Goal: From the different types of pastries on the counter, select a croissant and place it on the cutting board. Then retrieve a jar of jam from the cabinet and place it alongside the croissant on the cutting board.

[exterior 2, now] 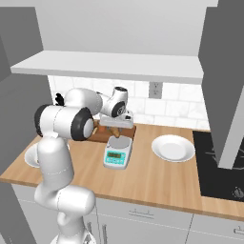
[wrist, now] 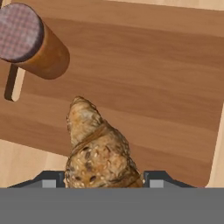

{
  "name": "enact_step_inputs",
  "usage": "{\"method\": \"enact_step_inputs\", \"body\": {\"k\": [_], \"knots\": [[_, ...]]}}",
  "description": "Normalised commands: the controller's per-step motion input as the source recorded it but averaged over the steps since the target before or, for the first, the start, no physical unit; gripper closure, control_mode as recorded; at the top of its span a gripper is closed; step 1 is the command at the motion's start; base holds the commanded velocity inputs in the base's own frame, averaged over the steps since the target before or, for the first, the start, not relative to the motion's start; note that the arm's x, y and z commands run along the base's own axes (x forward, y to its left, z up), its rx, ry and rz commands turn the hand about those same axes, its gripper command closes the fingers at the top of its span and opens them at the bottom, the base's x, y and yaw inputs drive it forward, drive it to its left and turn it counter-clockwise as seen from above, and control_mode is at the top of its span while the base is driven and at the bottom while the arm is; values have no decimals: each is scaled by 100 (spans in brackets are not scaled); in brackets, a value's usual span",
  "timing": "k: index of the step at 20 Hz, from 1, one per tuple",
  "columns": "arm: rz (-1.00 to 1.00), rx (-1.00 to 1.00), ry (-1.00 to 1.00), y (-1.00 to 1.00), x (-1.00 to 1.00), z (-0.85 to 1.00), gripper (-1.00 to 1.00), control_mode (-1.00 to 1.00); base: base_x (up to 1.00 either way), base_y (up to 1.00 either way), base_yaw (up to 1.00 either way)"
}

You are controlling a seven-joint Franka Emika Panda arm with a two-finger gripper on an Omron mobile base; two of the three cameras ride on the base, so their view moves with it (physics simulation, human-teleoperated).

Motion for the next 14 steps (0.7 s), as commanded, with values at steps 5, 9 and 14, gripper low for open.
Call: {"method": "enact_step_inputs", "body": {"k": [5,9,14], "knots": [[0,1,0,0,35,0,100,-100,0,0,0],[-3,-3,0,16,26,0,100,-100,0,0,0],[-9,-6,2,47,37,-1,100,-100,0,0,0]]}}
